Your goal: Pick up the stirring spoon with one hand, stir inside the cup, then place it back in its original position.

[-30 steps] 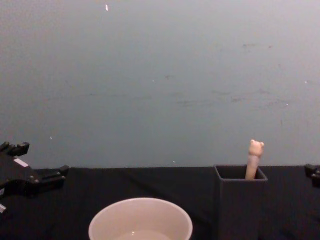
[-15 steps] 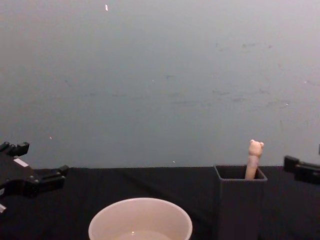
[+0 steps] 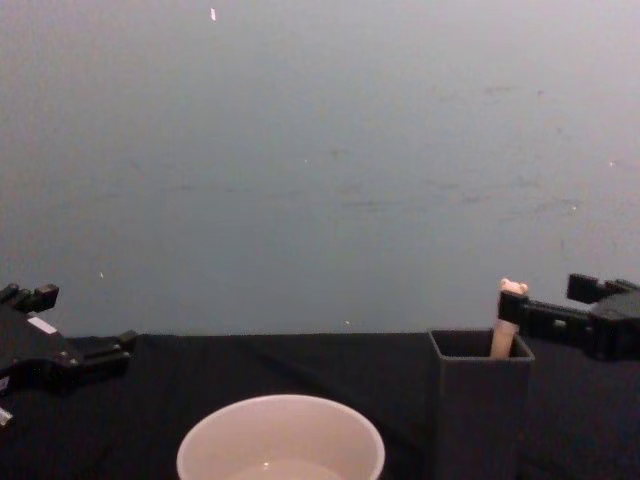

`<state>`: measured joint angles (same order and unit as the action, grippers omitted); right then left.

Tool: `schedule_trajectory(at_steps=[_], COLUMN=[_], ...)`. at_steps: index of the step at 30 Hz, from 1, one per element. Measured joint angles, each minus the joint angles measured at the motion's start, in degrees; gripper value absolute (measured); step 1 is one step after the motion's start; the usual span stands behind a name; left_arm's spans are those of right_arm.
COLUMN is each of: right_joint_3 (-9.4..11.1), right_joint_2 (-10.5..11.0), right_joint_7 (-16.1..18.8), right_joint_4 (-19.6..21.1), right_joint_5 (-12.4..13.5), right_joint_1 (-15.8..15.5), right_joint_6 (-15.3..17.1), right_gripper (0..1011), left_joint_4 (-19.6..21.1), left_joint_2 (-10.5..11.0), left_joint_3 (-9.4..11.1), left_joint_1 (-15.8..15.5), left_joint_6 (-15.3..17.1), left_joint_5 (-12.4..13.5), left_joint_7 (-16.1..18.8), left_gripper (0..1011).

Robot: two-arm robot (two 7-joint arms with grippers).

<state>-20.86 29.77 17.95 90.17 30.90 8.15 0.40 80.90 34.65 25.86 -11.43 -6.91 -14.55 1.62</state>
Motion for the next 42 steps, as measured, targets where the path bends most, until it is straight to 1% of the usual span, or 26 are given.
schedule_trajectory(at_steps=[1,4,5,7,8,15,19,23,35,39,42], right_joint_3=[0.0,-0.4,-0.4,-0.7,-0.7,-1.0,-0.9,-0.7,-0.7,-0.7,-0.7], right_joint_2=[0.0,-1.7,-1.7,-2.7,-2.7,-4.8,-5.4,-5.7,-5.6,-5.6,-5.6], right_joint_7=[0.0,0.6,0.6,1.1,1.1,2.2,2.7,3.0,2.9,2.9,2.9], right_joint_4=[0.0,-2.3,-2.3,-3.7,-3.7,-6.4,-7.0,-7.2,-7.1,-7.1,-7.1], right_joint_5=[0.0,-0.4,-0.4,-0.8,-0.8,-2.2,-2.6,-2.9,-2.8,-2.8,-2.8], right_joint_1=[0.0,2.0,2.0,3.2,3.2,5.1,5.4,5.4,5.4,5.4,5.3], right_joint_6=[0.0,0.9,0.9,1.3,1.3,2.1,2.5,2.8,2.8,2.7,2.7], right_gripper=[1002,1002,1002,1002,1002,1002,1002,1002,1002,941,859], left_joint_4=[0.0,0.0,0.0,0.0,0.0,0.0,0.0,0.0,0.0,0.0,0.0], left_joint_2=[0.0,0.0,0.0,0.0,0.0,0.0,0.0,0.0,0.0,0.0,0.0], left_joint_3=[0.0,0.0,0.0,0.0,0.0,0.0,0.0,0.0,0.0,0.0,0.0], left_joint_1=[0.0,0.0,0.0,0.0,0.0,0.0,0.0,0.0,0.0,0.0,0.0], left_joint_6=[0.0,0.0,0.0,0.0,0.0,0.0,0.0,0.0,0.0,0.0,0.0], left_joint_5=[0.0,0.0,0.0,0.0,0.0,0.0,0.0,0.0,0.0,0.0,0.0], left_joint_7=[0.0,0.0,0.0,0.0,0.0,0.0,0.0,0.0,0.0,0.0,0.0], left_gripper=[1002,1001,1001,1001,1001,1001,1001,1001,1001,1001,1002])
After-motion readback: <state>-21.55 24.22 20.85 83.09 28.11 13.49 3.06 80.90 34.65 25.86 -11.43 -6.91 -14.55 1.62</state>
